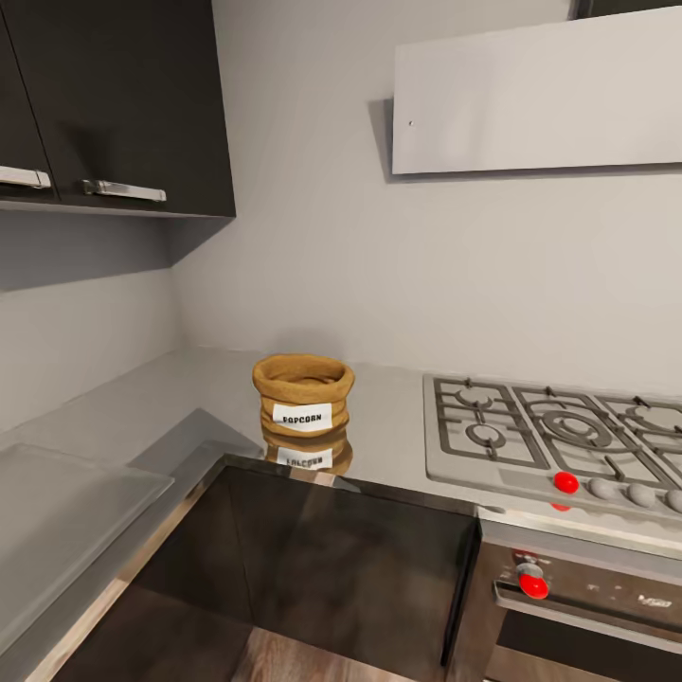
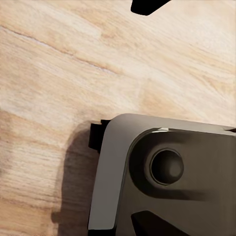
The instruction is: In the kitchen, take the popcorn bag from the countertop, put it into the microwave, and heat it until the popcorn is cooked so the cooked popcorn ends up inside the bag.
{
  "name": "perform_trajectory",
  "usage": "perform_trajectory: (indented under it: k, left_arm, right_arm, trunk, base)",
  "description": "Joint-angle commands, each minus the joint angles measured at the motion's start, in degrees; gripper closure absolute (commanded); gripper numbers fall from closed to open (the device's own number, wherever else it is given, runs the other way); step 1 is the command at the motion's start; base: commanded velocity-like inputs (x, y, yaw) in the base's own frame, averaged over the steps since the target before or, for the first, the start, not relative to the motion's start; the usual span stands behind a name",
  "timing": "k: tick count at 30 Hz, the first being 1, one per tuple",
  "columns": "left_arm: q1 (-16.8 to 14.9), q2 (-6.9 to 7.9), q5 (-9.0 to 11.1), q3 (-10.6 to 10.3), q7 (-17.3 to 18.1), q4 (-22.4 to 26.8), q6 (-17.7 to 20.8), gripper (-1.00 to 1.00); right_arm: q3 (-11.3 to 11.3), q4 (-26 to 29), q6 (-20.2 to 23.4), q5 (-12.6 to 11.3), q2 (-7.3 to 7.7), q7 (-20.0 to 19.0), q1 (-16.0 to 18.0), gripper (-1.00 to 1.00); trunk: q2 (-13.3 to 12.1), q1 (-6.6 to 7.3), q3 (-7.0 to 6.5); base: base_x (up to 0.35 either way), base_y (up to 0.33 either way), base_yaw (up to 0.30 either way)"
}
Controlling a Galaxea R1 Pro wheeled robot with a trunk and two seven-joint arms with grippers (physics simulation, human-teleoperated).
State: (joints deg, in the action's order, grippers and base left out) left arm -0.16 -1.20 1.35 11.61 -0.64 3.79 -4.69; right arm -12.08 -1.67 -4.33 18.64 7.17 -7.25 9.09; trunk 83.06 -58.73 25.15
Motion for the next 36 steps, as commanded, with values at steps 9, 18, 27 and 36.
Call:
perform_trajectory:
  k: [9, 18, 27, 36]
  left_arm:
    - [0.0, -0.11, 0.1, 0.2, -0.1, 0.0, -0.1, -1.0]
    - [0.0, -0.04, 0.1, 0.1, -0.1, -0.1, -0.1, -1.0]
    - [0.0, -0.11, 0.1, 0.0, -0.1, -0.1, -0.1, -1.0]
    - [0.0, -0.12, 0.1, 0.1, -0.1, -0.1, -0.1, -1.0]
  right_arm:
    - [-0.5, -0.2, -0.3, 0.5, 0.03, -0.1, 0.1, -1.0]
    - [-0.5, -0.2, -0.2, 0.4, 0.2, -0.1, 0.1, -1.0]
    - [-0.5, -0.2, -0.2, 0.4, 0.3, -0.1, 0.1, -1.0]
    - [-0.4, -0.2, -0.2, 0.4, 0.15, -0.1, 0.1, -1.0]
  trunk:
    - [-2.8, 1.54, -1.2]
    - [-6.4, 3.52, -2.82]
    - [-6.8, 3.74, -3.0]
    - [-10.4, 5.71, -4.61]
  base:
    - [0.0, 0.0, 0.0]
    - [0.0, 0.0, 0.0]
    - [0.0, 0.0, 0.0]
    - [0.0, 0.0, 0.0]
